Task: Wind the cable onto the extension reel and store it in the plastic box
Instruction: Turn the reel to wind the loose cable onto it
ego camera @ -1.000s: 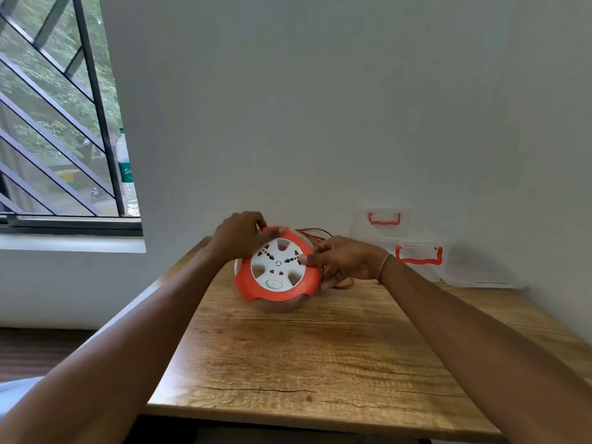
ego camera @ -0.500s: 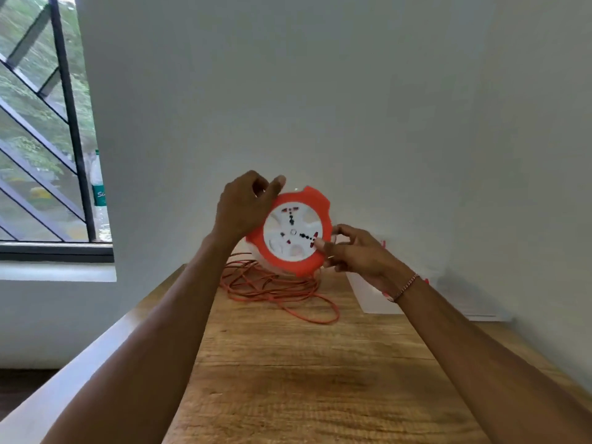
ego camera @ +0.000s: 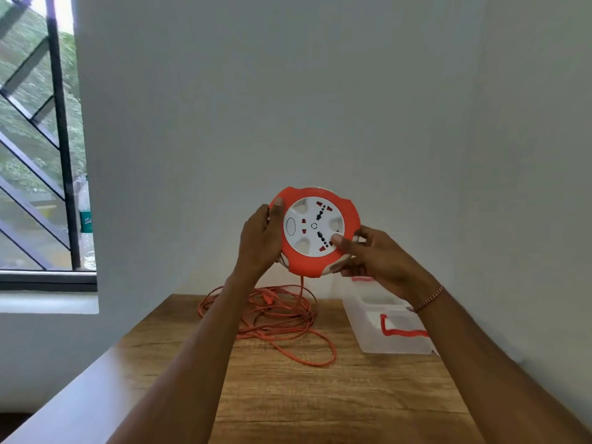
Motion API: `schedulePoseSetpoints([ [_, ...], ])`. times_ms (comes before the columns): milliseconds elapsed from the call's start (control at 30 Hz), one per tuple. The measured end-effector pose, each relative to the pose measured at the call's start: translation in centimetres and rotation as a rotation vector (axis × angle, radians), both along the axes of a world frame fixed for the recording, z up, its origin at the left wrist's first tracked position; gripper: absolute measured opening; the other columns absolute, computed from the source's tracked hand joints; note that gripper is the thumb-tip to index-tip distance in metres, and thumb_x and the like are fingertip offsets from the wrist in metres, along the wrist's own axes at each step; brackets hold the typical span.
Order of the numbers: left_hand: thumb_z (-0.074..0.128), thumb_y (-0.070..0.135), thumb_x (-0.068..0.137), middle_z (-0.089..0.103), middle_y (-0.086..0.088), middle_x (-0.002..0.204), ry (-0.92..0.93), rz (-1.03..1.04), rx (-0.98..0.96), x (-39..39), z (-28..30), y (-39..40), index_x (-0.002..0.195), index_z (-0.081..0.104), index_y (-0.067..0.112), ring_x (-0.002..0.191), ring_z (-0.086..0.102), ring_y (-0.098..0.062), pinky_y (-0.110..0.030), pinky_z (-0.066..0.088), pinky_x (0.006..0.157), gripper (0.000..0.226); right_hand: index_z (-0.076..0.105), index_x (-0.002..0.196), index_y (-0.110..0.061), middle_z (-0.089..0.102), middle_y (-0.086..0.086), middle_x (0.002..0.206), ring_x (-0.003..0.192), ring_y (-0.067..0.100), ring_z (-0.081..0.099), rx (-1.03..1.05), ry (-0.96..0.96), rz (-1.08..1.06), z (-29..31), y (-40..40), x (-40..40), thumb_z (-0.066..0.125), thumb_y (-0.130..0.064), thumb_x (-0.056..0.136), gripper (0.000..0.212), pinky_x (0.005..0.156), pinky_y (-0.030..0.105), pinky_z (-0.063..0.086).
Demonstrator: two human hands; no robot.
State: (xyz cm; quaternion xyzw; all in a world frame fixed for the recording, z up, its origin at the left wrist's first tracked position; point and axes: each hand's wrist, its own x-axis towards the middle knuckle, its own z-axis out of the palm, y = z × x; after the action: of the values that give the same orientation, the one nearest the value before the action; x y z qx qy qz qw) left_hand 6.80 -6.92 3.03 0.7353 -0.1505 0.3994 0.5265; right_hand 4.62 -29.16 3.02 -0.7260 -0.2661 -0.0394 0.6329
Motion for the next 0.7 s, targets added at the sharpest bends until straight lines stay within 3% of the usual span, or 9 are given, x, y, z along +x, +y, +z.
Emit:
schedulePoseSetpoints([
  [200, 0.033, 0.057, 0.097, 0.066, 0.007, 0.085, -0.002, -0.014, -0.029, 1.1, -0.1, 0.3, 0.104, 0.053, 0.018, 0.067, 0.069, -0.008, -0.018, 0.053, 0.052, 0.044, 0.058, 0.116, -0.024, 0.073, 0.007, 0.099, 0.083, 0.035, 0.071, 0.007, -0.002, 0.000, 1.2, 0.5, 1.4, 0.079, -0.042, 0.073, 0.051, 0.067, 0.037, 0.059],
  [333, 0.031, 0.055, 0.098, 0.069, -0.003, 0.092, 0.044, -0.019, -0.013, 1.9, -0.5, 0.8, 0.112, 0.053, 0.015, 0.070, 0.071, -0.019, -0.025, 0.056, 0.052, 0.048, 0.059, 0.115, -0.027, 0.074, 0.006, 0.099, 0.082, 0.031, 0.072, -0.013, -0.006, -0.028, 1.3, 1.0, 2.2, 0.079, -0.047, 0.072, 0.052, 0.066, 0.037, 0.059],
  [433, 0.032, 0.054, 0.099, 0.069, -0.005, 0.092, 0.027, -0.030, -0.081, 2.4, -1.0, 0.9, 0.107, 0.053, 0.016, 0.072, 0.071, -0.021, -0.025, 0.055, 0.052, 0.044, 0.058, 0.113, -0.032, 0.073, 0.001, 0.101, 0.080, 0.022, 0.072, -0.110, -0.096, -0.119, 1.3, 1.3, 2.6, 0.074, -0.057, 0.070, 0.052, 0.062, 0.031, 0.059],
  [500, 0.034, 0.054, 0.100, 0.068, -0.005, 0.087, 0.034, -0.050, -0.141, 2.7, -1.2, 0.9, 0.100, 0.053, 0.018, 0.068, 0.071, -0.018, -0.021, 0.052, 0.048, 0.041, 0.053, 0.116, -0.032, 0.066, -0.010, 0.104, 0.082, 0.012, 0.068, -0.224, -0.254, -0.313, 1.4, 1.8, 2.9, 0.071, -0.064, 0.068, 0.060, 0.060, 0.022, 0.055],
  [567, 0.035, 0.053, 0.100, 0.068, -0.003, 0.086, 0.036, -0.043, -0.173, 3.1, -1.2, 1.0, 0.098, 0.054, 0.018, 0.065, 0.069, -0.012, -0.016, 0.051, 0.049, 0.040, 0.045, 0.121, -0.031, 0.057, -0.013, 0.109, 0.090, 0.006, 0.058, -0.343, -0.546, -0.535, 1.4, 2.1, 3.3, 0.072, -0.060, 0.070, 0.064, 0.069, 0.020, 0.050],
  [633, 0.035, 0.053, 0.099, 0.068, 0.000, 0.087, 0.020, -0.037, -0.151, 3.5, -1.2, 1.0, 0.101, 0.056, 0.016, 0.068, 0.069, -0.009, -0.014, 0.051, 0.052, 0.043, 0.046, 0.117, -0.030, 0.054, -0.009, 0.118, 0.100, 0.010, 0.050, -0.431, -0.887, -0.614, 1.8, 2.3, 3.1, 0.072, -0.041, 0.078, 0.048, 0.076, 0.027, 0.051],
  [700, 0.035, 0.055, 0.098, 0.068, 0.004, 0.088, -0.010, -0.043, -0.098, 3.5, -1.1, 0.8, 0.103, 0.057, 0.017, 0.071, 0.069, -0.008, -0.014, 0.051, 0.055, 0.044, 0.055, 0.107, -0.032, 0.053, -0.006, 0.126, 0.107, 0.013, 0.044, -0.529, -1.070, -0.536, 2.3, 2.7, 2.5, 0.067, -0.013, 0.081, 0.034, 0.078, 0.032, 0.054],
])
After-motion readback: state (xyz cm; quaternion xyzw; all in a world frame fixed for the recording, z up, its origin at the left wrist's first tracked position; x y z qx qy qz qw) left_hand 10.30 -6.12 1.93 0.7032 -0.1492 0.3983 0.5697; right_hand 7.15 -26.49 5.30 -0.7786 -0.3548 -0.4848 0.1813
